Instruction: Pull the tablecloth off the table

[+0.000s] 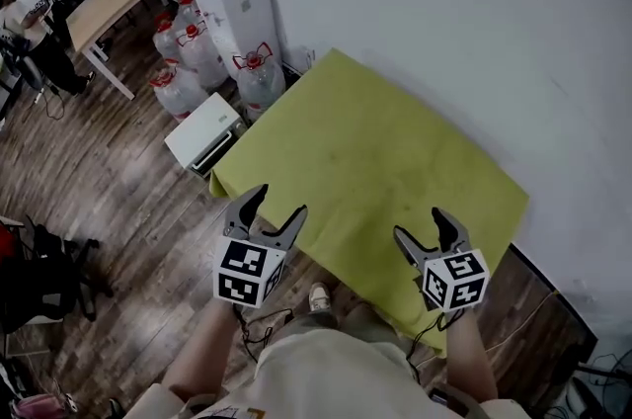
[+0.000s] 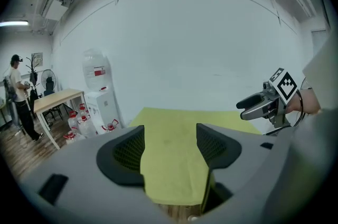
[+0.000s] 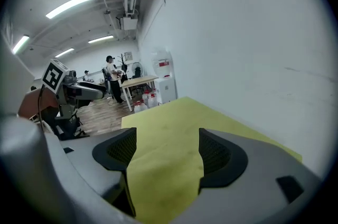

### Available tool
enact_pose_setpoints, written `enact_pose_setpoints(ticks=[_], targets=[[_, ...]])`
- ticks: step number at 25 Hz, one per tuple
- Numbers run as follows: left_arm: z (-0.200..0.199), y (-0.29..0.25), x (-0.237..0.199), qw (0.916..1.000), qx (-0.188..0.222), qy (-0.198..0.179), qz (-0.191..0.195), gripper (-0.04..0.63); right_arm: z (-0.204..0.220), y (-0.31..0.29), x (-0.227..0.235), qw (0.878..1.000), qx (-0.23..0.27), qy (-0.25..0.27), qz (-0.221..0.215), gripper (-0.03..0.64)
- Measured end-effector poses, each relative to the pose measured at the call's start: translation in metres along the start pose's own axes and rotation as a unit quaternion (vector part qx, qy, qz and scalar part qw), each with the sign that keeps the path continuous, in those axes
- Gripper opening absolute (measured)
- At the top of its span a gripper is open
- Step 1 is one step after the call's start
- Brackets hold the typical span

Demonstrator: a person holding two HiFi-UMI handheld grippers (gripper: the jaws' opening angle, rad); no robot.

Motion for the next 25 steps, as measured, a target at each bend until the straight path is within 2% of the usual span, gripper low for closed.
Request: enact_pose_setpoints(ticks=[9,16,19,25], targets=[[0.016,-0.072,-0.006,0.9979,-0.061,0.021,0.008,0.305,0.016,-0.053,0.051,0.998,-0.052,-0.021,0.001,0.368],[0.036,-0.124,0.000,0.9947,-0.099,0.026,0.011,0.305,0.035,-0.083,0.091,0.997,-0.057,-0.054,0.019,0.377],[0.047,-0.145,0.002,0.9941,-0.105,0.024,0.007,0.305,0.048,-0.100,0.103,0.995,-0.073,-0.056,0.022,0.383],[0.073,-0.193,0.029,0.9884,-0.149,0.022,0.014,0.305,0.088,-0.122,0.134,0.991,-0.114,-0.070,0.028,0.394]])
Point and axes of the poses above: the fingertips, and each gripper's own axes: y backward along the fingers, x to its right, z out of its underside, the point moved 4 cm from there along y, backward along the fingers, and after that the axes turned 13 degrees about -x, right-handed, at the moved point
